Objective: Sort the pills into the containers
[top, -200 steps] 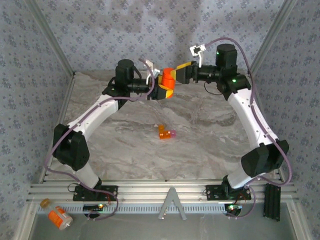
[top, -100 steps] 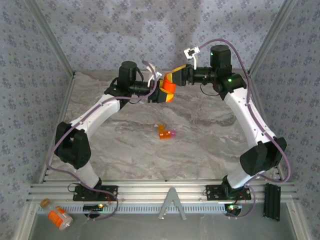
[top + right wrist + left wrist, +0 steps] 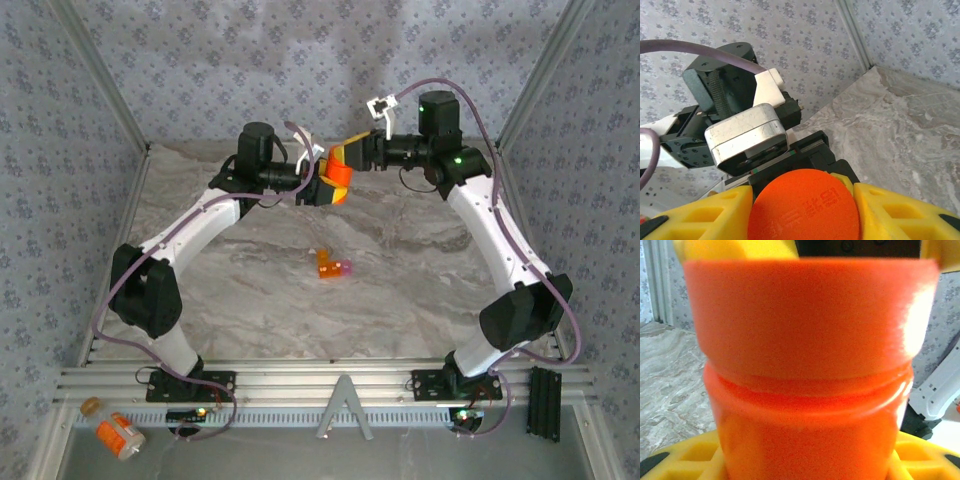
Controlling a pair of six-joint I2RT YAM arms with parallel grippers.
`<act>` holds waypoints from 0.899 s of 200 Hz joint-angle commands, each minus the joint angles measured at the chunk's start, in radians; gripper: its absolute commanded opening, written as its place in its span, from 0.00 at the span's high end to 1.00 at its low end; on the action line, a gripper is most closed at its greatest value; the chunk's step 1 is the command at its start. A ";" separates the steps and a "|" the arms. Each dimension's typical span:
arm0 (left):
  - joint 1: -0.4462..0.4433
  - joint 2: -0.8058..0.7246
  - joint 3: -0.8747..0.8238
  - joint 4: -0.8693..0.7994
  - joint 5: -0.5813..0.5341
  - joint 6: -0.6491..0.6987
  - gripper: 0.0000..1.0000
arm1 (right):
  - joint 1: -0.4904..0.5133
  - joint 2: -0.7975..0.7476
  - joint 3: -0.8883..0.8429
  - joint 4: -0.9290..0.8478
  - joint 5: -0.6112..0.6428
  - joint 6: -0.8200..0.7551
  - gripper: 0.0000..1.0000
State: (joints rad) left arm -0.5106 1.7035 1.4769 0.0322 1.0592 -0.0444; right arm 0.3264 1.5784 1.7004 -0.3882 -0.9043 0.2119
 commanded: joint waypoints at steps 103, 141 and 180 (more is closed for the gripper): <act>-0.163 -0.092 -0.167 0.384 -0.650 -0.049 1.00 | 0.162 -0.067 -0.267 0.275 0.493 0.190 0.55; -0.171 -0.069 -0.154 0.388 -0.666 -0.057 1.00 | 0.125 -0.066 -0.247 0.274 0.452 0.205 0.50; -0.129 -0.084 -0.147 0.343 -0.571 -0.049 1.00 | 0.019 -0.151 -0.243 0.279 0.351 0.212 0.27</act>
State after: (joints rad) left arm -0.6380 1.6627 1.2865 0.3111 0.4023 -0.1196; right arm 0.3882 1.4921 1.4536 -0.1020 -0.4492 0.4084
